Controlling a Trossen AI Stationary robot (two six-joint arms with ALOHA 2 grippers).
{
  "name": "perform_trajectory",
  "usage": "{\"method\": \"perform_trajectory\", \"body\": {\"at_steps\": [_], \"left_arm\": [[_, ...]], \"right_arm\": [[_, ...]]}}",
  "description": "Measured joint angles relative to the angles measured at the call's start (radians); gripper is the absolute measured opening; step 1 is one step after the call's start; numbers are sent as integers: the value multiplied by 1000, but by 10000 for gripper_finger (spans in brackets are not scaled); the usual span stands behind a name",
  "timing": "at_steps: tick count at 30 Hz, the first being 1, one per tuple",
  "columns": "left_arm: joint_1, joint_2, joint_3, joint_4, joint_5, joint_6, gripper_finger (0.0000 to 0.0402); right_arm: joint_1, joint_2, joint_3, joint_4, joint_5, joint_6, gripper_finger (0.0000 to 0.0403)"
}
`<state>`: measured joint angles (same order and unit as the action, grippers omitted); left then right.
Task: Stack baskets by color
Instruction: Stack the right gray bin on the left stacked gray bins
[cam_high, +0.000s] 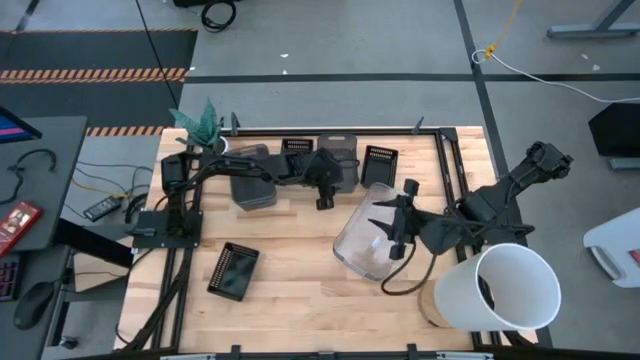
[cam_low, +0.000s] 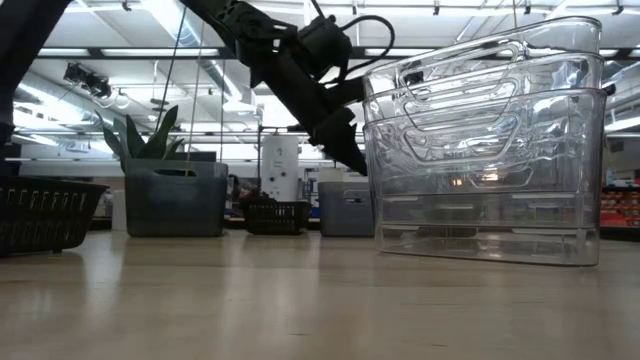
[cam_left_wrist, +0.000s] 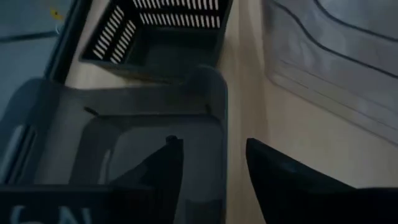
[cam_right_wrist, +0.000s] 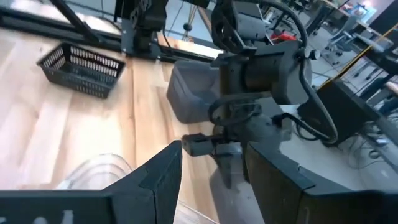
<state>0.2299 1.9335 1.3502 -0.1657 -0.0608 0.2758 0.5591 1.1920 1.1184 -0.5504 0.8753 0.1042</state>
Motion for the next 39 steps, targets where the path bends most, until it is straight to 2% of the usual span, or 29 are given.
{"method": "perform_trajectory", "body": {"at_steps": [6, 15, 22, 28, 34, 39], "left_arm": [[16, 24, 2, 57, 80, 20, 182], [21, 65, 0, 28, 56, 9, 156], [20, 70, 0, -51, 17, 6, 106], [1, 66, 0, -98, 1, 28, 15], [-36, 55, 32, -162, -79, 74, 6], [-74, 27, 131, -284, -142, 79, 4]], "right_arm": [[29, -8, 0, -38, -1, 36, 183], [31, -8, 0, -51, -2, 65, 183], [31, -8, 0, -52, -5, 78, 183], [31, -8, 0, -52, -5, 78, 183], [37, -8, 0, -52, -6, 78, 183], [56, -7, 0, -52, -6, 78, 183]]}}
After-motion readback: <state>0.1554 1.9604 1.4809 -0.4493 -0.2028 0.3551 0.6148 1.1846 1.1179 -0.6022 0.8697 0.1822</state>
